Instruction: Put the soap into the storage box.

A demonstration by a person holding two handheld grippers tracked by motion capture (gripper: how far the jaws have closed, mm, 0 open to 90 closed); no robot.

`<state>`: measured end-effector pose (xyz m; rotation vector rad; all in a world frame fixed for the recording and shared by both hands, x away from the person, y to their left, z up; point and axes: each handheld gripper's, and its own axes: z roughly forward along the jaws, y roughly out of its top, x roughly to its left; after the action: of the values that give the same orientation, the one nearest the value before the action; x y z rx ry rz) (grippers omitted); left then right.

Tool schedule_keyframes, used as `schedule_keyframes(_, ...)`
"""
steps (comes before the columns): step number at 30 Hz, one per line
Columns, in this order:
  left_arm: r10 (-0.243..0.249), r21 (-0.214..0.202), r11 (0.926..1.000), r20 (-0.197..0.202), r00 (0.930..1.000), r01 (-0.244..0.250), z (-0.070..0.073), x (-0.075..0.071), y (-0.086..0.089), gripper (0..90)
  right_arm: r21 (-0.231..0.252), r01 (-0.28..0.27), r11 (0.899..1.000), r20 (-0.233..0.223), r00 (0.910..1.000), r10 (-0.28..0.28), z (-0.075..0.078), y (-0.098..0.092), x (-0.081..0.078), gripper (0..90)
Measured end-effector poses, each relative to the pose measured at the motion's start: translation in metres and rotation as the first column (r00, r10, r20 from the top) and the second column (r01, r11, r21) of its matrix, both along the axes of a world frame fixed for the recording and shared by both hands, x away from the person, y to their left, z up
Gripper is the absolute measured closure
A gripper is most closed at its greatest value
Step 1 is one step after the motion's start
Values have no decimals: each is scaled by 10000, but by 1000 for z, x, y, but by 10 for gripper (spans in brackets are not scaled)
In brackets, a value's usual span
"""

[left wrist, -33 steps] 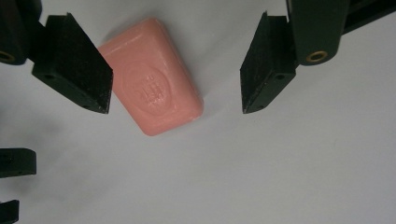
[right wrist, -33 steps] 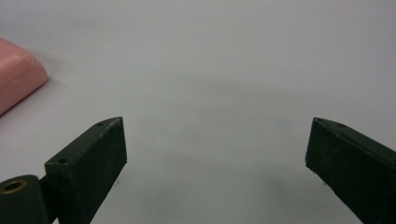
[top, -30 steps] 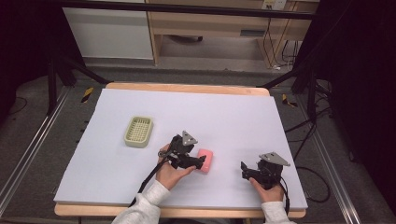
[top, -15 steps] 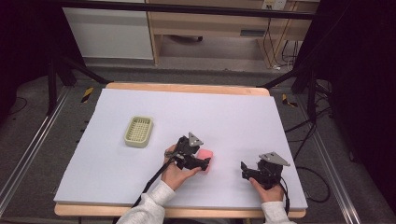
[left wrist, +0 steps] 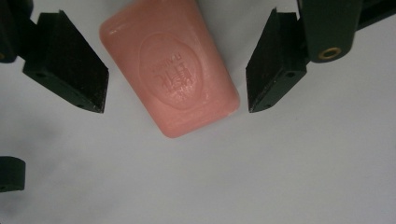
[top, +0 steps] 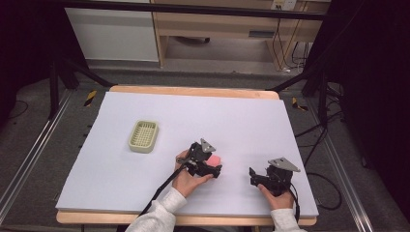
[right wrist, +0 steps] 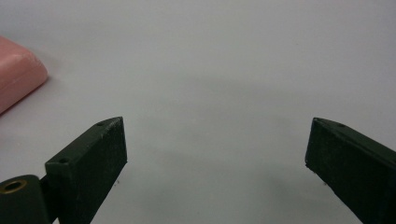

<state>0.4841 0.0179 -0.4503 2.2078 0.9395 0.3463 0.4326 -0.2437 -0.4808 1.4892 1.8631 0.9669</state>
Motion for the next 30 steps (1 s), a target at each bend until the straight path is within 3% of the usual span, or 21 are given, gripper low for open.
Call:
schedule_keyframes(14,128,266,9996,-255,9996,-121,-10,3,-8,202,6,-40,10000,-3,10000,40,0,0,0,58)
schedule_keyframes(30,153,237,9996,-551,9984,-140,-10,2,-2,322,-7,-43,10000,-8,10000,43,0,0,0,58)
